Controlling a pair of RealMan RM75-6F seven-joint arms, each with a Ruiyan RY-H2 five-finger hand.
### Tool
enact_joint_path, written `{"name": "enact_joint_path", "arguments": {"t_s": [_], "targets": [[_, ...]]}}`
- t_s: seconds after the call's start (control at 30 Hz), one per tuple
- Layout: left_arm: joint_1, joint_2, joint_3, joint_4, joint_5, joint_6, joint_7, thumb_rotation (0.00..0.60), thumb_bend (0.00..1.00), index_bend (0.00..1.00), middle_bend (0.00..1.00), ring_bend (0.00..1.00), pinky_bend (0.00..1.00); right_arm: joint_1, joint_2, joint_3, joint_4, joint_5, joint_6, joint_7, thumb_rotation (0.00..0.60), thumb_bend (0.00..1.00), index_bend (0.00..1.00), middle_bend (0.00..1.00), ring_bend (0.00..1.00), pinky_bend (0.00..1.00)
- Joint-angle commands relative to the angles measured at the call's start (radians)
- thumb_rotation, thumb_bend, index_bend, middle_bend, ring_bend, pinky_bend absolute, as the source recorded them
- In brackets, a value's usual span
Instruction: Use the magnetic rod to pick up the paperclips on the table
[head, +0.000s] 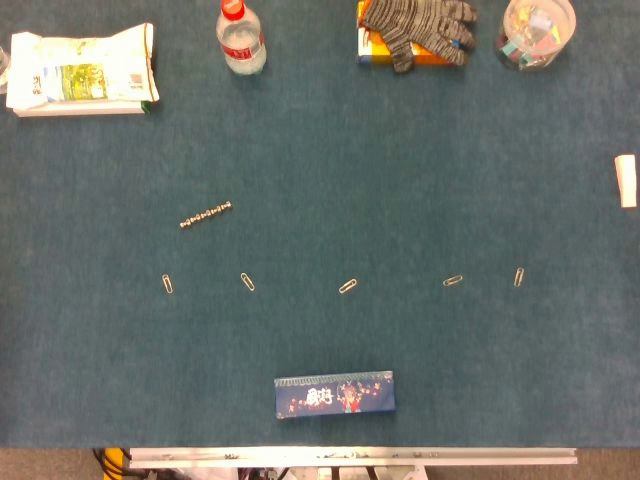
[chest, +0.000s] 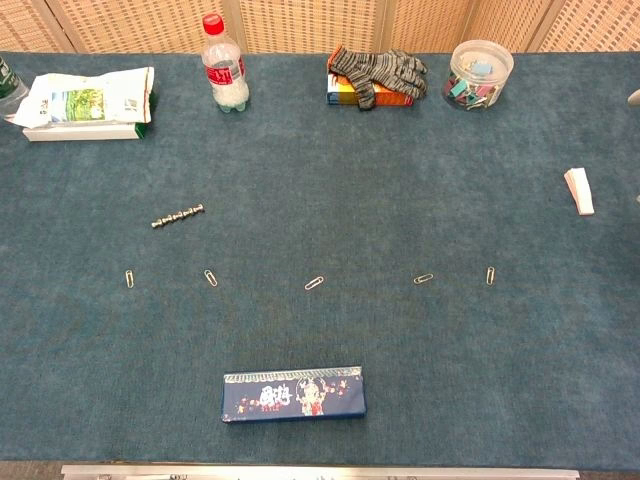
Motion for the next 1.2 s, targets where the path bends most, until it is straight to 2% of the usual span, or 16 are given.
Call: {"name": "enact_joint_path", "arguments": {"t_s": [0.03, 0.47, 0.53, 0.63, 0.77, 1.03, 1.2], "targets": [[0.001, 0.001, 0.0, -0.003, 0.001, 0.0, 0.0, 0.6, 0.09, 0.44, 0.35, 0.22, 0.26, 0.001, 0.0, 0.0, 0.0, 0.002, -0.002, 0.0, 0.6, 0.04, 0.26, 0.24, 0.18, 0.3], [-0.005, 0.007, 0.0, -0.031, 0.002, -0.017, -0.013, 0.6, 0.09, 0.43, 0.33, 0.2, 0.26, -0.001, 0.015, 0.01, -0.006, 0.013, 0.01, 0.019, 0.6, 0.04, 0.26, 0.24, 0.18, 0.3], [-0.009, 0.021, 0.001, -0.056, 0.006, -0.025, -0.015, 0.6, 0.09, 0.43, 0.28, 0.16, 0.24, -0.002, 0.021, 0.012, -0.008, 0.014, 0.014, 0.026, 0.6, 0.04, 0.26, 0.24, 0.18, 0.3], [-0.02, 0.044, 0.004, -0.099, 0.014, -0.045, -0.02, 0.6, 0.09, 0.43, 0.19, 0.07, 0.15, -0.003, 0.028, 0.015, -0.009, 0.016, 0.016, 0.037, 0.6, 0.04, 0.26, 0.24, 0.18, 0.3], [-0.053, 0.077, 0.011, -0.159, 0.029, -0.106, -0.033, 0.6, 0.09, 0.41, 0.11, 0.0, 0.09, -0.008, 0.041, 0.02, -0.014, 0.024, 0.024, 0.055, 0.6, 0.04, 0.26, 0.24, 0.18, 0.3], [-0.15, 0.059, 0.008, -0.227, -0.004, -0.252, 0.085, 0.6, 0.07, 0.2, 0.01, 0.0, 0.05, -0.033, 0.063, 0.022, -0.026, 0.021, 0.069, 0.07, 0.6, 0.04, 0.26, 0.24, 0.18, 0.3], [-0.212, 0.02, 0.003, -0.247, -0.046, -0.34, 0.155, 0.6, 0.06, 0.17, 0.01, 0.0, 0.05, -0.045, 0.073, 0.025, -0.03, 0.019, 0.091, 0.078, 0.6, 0.04, 0.26, 0.24, 0.18, 0.3]]}}
